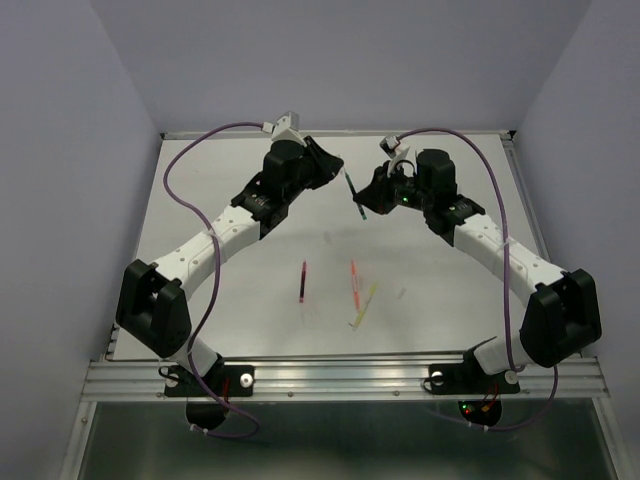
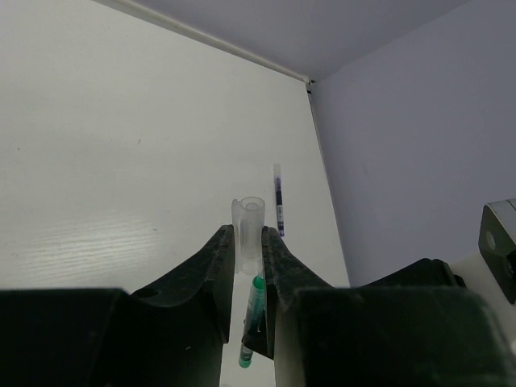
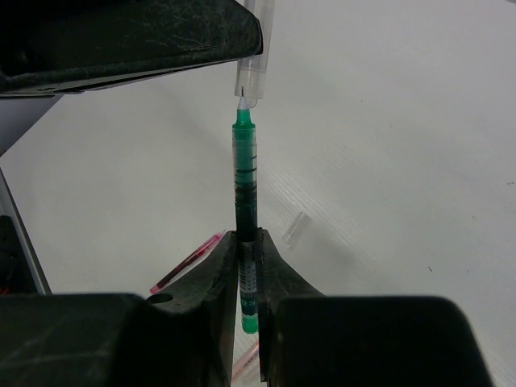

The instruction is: Insert the pens into the pen caps

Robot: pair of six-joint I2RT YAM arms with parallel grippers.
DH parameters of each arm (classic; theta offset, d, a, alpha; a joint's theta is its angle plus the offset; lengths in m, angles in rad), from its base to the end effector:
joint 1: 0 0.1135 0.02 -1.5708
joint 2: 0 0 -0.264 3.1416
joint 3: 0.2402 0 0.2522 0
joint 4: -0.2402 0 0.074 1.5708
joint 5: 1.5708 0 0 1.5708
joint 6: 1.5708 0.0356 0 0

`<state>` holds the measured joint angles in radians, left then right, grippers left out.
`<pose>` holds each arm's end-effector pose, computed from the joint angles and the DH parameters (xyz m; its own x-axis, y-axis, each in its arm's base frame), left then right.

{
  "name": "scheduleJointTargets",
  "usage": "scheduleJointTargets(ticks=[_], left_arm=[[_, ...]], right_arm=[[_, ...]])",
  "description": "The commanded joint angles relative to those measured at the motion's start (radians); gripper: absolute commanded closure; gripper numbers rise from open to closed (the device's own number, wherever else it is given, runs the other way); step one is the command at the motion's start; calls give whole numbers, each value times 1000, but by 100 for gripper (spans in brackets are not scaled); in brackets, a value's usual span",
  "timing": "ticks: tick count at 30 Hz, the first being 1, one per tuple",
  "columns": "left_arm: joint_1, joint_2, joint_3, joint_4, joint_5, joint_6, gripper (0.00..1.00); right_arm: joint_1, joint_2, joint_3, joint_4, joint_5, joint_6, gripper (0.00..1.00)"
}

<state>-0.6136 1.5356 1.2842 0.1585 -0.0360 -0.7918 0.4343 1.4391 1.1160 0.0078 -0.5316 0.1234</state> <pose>0.3049 -0.2132 0.3643 -0.4419 -0.5586 -0.7019 0.3297 0.6265 -0.7062 0.2974 0.1578 0.3219 -0.3776 -0.0582 -0.9241 -0.7592 0.5909 0.2730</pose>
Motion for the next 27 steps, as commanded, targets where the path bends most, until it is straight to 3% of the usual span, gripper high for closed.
scheduleJointTargets(ticks=[1, 27], left_arm=[[-2, -32, -3, 64, 31, -4, 100], [-3, -54, -19, 39, -39, -52, 100]], right_arm=[[7, 4, 51, 26, -16, -5, 92], [7, -16, 31, 14, -10, -4, 93]])
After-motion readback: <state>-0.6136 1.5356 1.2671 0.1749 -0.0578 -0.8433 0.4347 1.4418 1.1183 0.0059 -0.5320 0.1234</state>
